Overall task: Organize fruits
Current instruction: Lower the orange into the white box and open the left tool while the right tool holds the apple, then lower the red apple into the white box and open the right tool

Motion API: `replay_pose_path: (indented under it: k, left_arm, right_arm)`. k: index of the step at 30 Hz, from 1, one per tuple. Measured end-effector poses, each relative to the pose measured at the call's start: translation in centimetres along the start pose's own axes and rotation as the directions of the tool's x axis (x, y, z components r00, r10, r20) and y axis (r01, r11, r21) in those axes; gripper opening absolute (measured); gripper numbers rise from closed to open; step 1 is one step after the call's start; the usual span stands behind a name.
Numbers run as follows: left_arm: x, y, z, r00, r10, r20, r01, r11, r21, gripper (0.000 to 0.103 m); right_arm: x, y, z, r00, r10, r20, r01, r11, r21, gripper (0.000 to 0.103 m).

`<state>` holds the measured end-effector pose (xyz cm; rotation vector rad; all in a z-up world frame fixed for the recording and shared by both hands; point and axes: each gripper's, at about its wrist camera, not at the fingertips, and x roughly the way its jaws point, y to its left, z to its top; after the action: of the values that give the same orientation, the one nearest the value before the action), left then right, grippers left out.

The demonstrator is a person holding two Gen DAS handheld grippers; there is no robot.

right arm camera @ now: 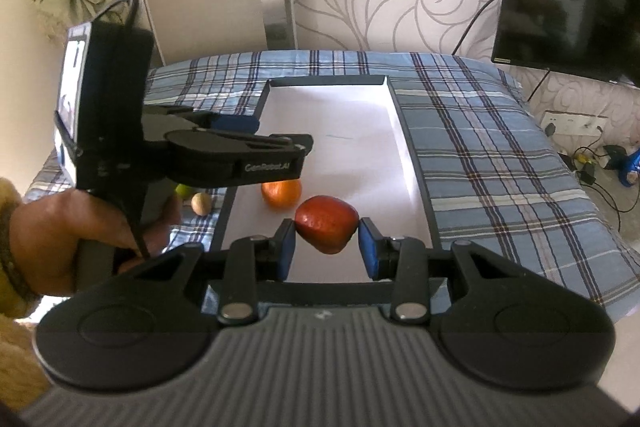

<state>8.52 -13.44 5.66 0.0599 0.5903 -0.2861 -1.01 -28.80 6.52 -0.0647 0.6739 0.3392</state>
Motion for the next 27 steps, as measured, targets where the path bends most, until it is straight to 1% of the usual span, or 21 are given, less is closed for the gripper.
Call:
replay_pose_path:
  k: [5,11,14,18,27]
  left_arm:
    - [-1.8,0.0,0.4,1.0,-0.019,0.016,0.019,1.0,0.003,0.064]
    - [-4.0,1.2,0.2,1.0,-0.025,0.014,0.025,1.0,-0.017,0.064]
    - [-5.1,1.8,-0.2,1.0,-0.014,0.019,0.015,0.999,-0.035,0.063]
    - [-6.1,2.2,-1.0,1.0,0.0,0.025,0.001,0.999,-0.037,0.064]
    - [-7.2,3.5,-1.9,0.999,0.038,0.022,-0.036,0.998,-0.06,0.063]
  right_arm:
    - [0.3,0.1,0.2,1.0,0.01,-0.003,-0.01,1.0,-0.001,0.037]
    - [1.1,0.0,0.6,1.0,0.017,-0.011,-0.016,1.0,0.017,0.037]
    - [1.5,0.0,0.7,1.0,0.019,-0.016,-0.018,1.0,0.023,0.037]
    - [2.3,-0.1,0.9,0.999,0.024,-0.034,-0.023,0.999,0.041,0.037]
    - [4.0,-0.2,1.5,0.998,0.024,-0.049,-0.022,0.999,0.045,0.037]
